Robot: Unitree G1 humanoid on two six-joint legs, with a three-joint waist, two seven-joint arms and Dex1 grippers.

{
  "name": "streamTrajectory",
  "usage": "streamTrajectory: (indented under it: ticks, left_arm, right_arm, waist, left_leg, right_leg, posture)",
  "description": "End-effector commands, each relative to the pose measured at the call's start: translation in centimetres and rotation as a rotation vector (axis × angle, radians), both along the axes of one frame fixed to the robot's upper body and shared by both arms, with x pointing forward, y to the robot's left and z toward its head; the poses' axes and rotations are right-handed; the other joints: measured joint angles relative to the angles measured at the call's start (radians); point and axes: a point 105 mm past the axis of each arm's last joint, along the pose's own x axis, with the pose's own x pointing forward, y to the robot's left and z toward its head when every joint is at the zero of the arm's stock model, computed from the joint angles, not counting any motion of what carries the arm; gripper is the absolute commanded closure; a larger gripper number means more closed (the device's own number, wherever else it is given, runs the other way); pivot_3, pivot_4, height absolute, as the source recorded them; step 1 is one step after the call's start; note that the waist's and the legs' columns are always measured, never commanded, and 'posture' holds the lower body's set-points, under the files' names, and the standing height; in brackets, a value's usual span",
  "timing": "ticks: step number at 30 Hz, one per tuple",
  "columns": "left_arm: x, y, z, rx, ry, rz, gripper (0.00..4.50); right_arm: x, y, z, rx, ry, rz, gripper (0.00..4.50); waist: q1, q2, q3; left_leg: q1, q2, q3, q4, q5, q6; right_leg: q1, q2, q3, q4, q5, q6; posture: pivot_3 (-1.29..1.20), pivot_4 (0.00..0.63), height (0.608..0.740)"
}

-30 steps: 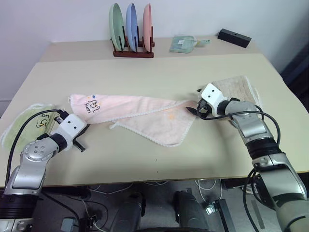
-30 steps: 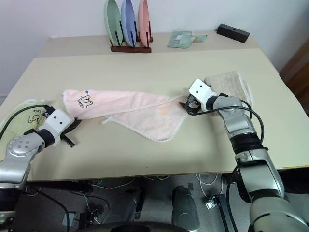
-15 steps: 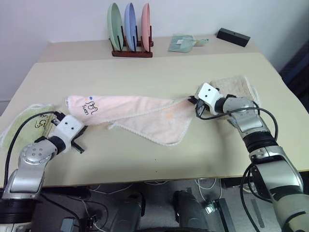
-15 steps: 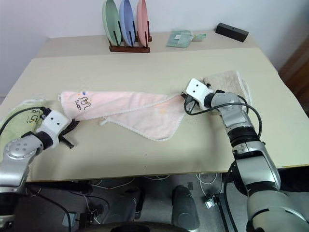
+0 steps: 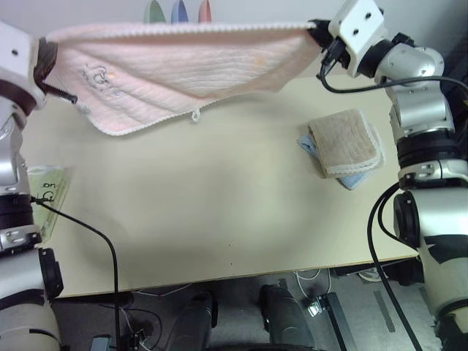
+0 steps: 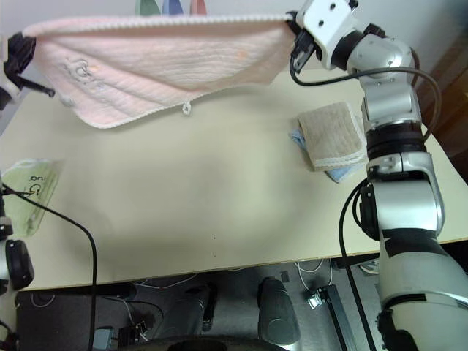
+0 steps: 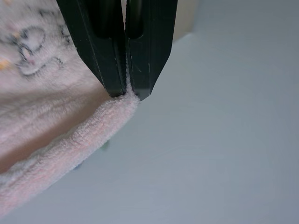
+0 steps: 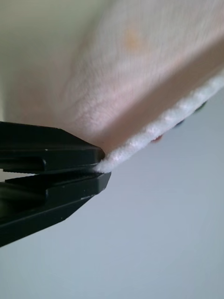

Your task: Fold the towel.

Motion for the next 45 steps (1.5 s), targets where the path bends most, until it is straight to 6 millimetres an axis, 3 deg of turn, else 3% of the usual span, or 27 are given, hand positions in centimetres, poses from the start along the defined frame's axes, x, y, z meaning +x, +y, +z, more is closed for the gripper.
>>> streamTrajectory:
  ticks: [1,5,7,10,13,17,22,33,39,44,45]
  left_arm:
    - [-3.5,0.6,-1.7,0.012,0.077,-0.075,4.50]
    - [-7.3,0.2,-7.4,0.019,0.297,-0.137,4.50]
    - [-9.1,0.5,-9.4,-0.005,0.385,-0.134,4.50]
    - [-11.2,0.6,-11.2,-0.014,0.482,-0.142,4.50]
    - [-14.1,0.3,-13.6,-0.058,0.601,-0.169,4.50]
    - [-15.6,0.1,-15.0,-0.084,0.688,-0.187,4.50]
    - [-14.2,0.0,-15.8,-0.063,0.704,-0.184,4.50]
    - [-6.7,1.0,-17.6,-0.027,0.660,-0.140,4.50]
    - [-4.1,0.9,-18.2,-0.046,0.639,-0.136,4.50]
    - [-3.7,1.0,-19.0,-0.065,0.658,-0.137,4.50]
    - [-3.7,1.1,-19.1,-0.078,0.661,-0.135,4.22]
  right_arm:
    - [-3.4,0.1,-2.1,-0.080,0.089,0.132,4.42]
    - [-7.3,-0.7,-7.8,-0.148,0.358,0.222,4.42]
    - [-9.0,-1.2,-9.5,-0.159,0.467,0.242,4.42]
    - [-10.6,-1.9,-10.8,-0.167,0.567,0.243,4.42]
    - [-13.4,-2.8,-12.7,-0.197,0.733,0.286,4.42]
    - [-14.9,-3.4,-13.7,-0.209,0.827,0.300,4.42]
    - [-12.6,-3.4,-14.4,-0.188,0.780,0.240,4.42]
    - [-4.9,-2.6,-16.4,-0.167,0.663,0.093,4.42]
    - [-3.2,-2.1,-17.1,-0.157,0.655,0.078,4.42]
    - [-2.7,-1.9,-17.4,-0.151,0.653,0.078,4.42]
    - [-2.7,-1.9,-17.4,-0.141,0.649,0.075,4.47]
  waist:
    - [-0.004,0.000,0.000]
    - [0.002,0.000,0.001]
    - [0.008,0.000,0.001]
    - [0.021,0.000,0.001]
    - [0.033,-0.001,0.001]
    - [0.053,-0.001,0.001]
    - [0.060,-0.002,0.000]
    - [0.054,-0.002,0.000]
    - [0.052,-0.002,0.000]
    - [0.048,-0.002,0.000]
    - [0.048,-0.002,0.000]
  left_leg:
    - [0.000,0.001,0.001,-0.001,-0.001,0.001]
    - [-0.001,0.002,0.008,0.001,-0.004,0.007]
    - [-0.001,0.003,0.010,0.002,-0.004,0.008]
    - [0.004,0.006,0.014,0.003,-0.004,0.008]
    - [0.005,0.013,0.019,0.006,-0.005,0.008]
    - [0.005,0.014,0.021,0.012,-0.006,0.011]
    - [0.004,0.016,0.024,0.016,-0.007,0.011]
    - [0.004,0.014,0.025,0.015,-0.007,0.010]
    - [0.004,0.014,0.025,0.014,-0.007,0.010]
    - [0.004,0.013,0.025,0.014,-0.007,0.010]
    - [0.004,0.013,0.025,0.014,-0.007,0.010]
  right_leg:
    - [-0.001,0.000,0.001,0.000,0.000,0.000]
    - [-0.005,0.000,0.007,0.001,0.000,0.000]
    - [-0.006,0.000,0.009,0.002,0.000,0.000]
    - [-0.003,0.001,0.010,0.002,0.001,-0.002]
    - [0.002,0.004,0.009,0.000,0.000,-0.007]
    - [0.004,0.004,0.009,-0.001,0.000,-0.007]
    - [0.006,0.003,0.008,0.000,0.000,-0.008]
    - [0.003,0.004,0.008,0.000,0.004,-0.002]
    - [0.003,0.005,0.008,0.001,0.005,-0.002]
    - [0.002,0.005,0.008,0.001,0.005,-0.002]
    - [0.002,0.005,0.008,0.001,0.005,-0.002]
  posture:
    - [0.00,0.150,0.740]
    - [0.00,0.150,0.740]
    - [0.00,0.150,0.740]
    - [0.00,0.150,0.740]
    - [0.00,0.150,0.740]
    - [0.00,0.150,0.740]
    - [0.00,0.150,0.740]
    - [0.00,0.150,0.740]
    - [0.00,0.150,0.740]
    - [0.00,0.150,0.740]
    - [0.00,0.150,0.740]
